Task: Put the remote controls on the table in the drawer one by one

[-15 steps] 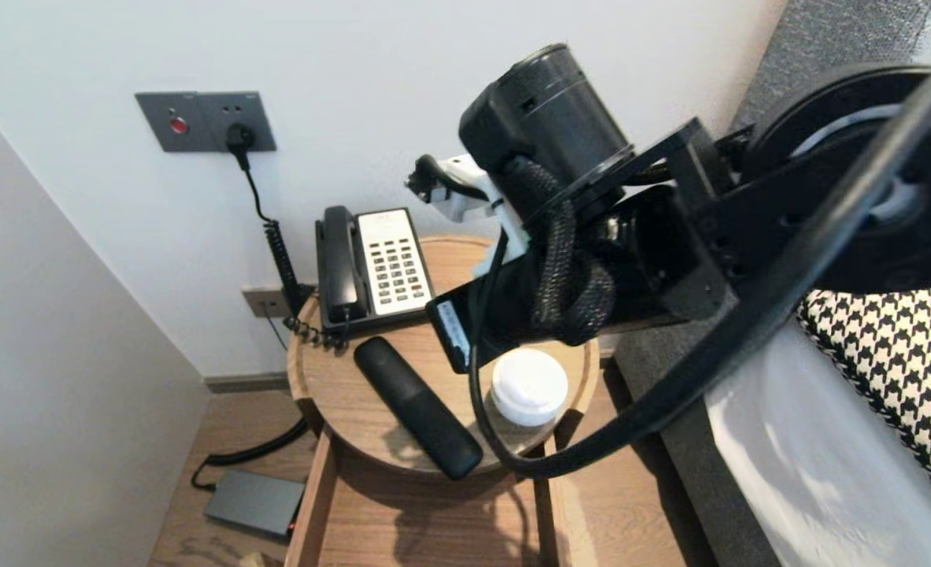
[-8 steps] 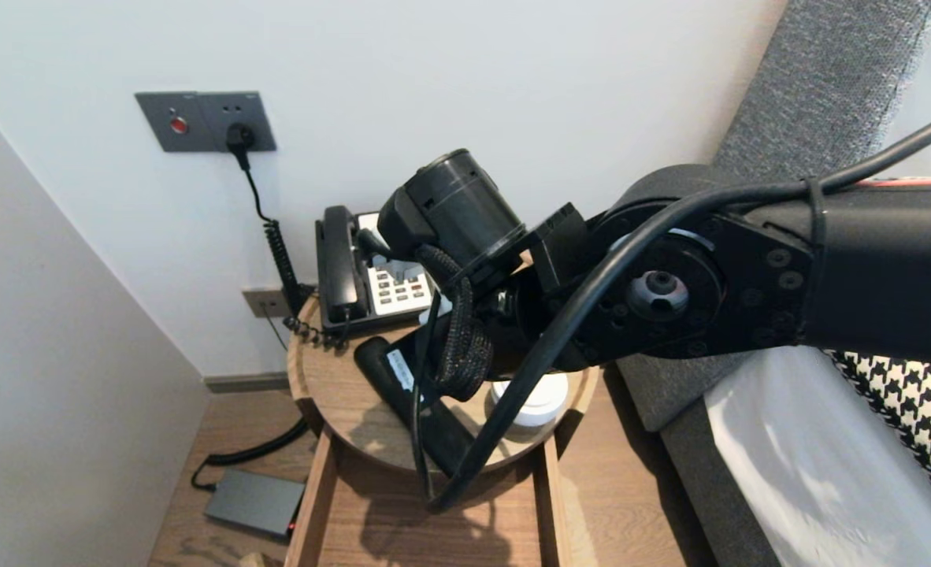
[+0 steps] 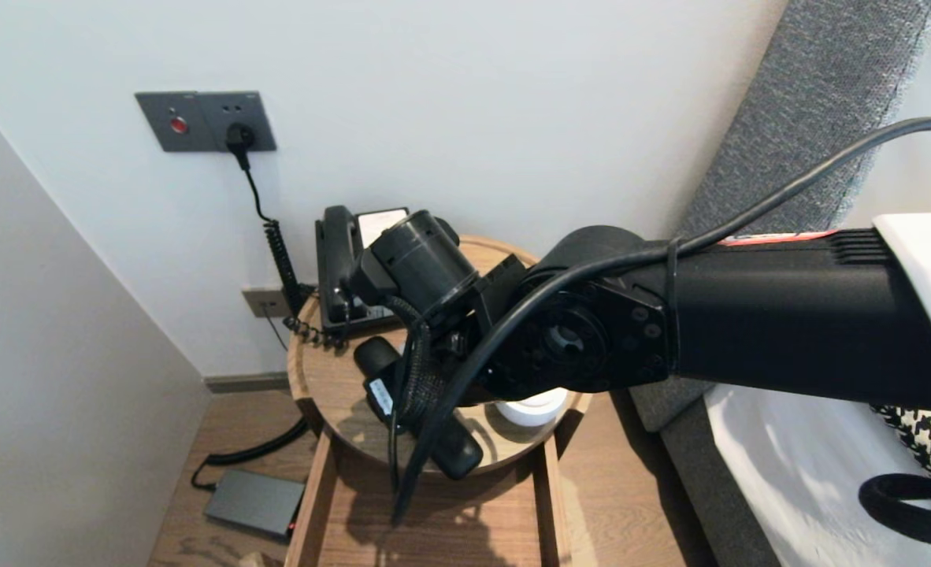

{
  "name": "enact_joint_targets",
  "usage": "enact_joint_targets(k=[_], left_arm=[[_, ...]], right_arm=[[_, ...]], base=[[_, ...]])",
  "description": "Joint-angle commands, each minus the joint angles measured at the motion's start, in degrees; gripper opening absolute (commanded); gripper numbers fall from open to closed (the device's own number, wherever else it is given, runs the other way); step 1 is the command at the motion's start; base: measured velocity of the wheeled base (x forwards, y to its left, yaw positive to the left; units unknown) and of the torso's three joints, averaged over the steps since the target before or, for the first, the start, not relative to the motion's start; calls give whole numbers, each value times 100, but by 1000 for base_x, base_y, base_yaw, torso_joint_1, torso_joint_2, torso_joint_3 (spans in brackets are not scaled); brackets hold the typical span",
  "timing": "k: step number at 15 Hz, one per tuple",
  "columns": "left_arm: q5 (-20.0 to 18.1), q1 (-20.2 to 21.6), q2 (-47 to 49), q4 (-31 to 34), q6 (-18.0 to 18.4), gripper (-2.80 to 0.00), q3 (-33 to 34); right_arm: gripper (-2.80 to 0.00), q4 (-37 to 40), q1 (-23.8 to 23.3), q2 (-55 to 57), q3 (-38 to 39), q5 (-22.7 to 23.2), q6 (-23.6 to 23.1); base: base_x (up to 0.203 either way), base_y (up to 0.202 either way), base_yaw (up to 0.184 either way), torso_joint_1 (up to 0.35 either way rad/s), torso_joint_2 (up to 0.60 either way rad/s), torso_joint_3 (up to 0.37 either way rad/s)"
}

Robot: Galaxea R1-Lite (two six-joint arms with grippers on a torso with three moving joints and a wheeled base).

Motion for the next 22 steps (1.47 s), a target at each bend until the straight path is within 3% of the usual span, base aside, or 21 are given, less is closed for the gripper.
enact_joint_targets(k=[1,22], left_arm=[[2,-2,-9,-3,0,-280,55],[2,-2,-9,-3,0,-280,55]], right_arm=[[0,17,-23,183,1,-9,21],[0,-159,-146,541,9,-77,12]], base=[[0,0,0,0,0,0],[0,0,0,0,0,0]])
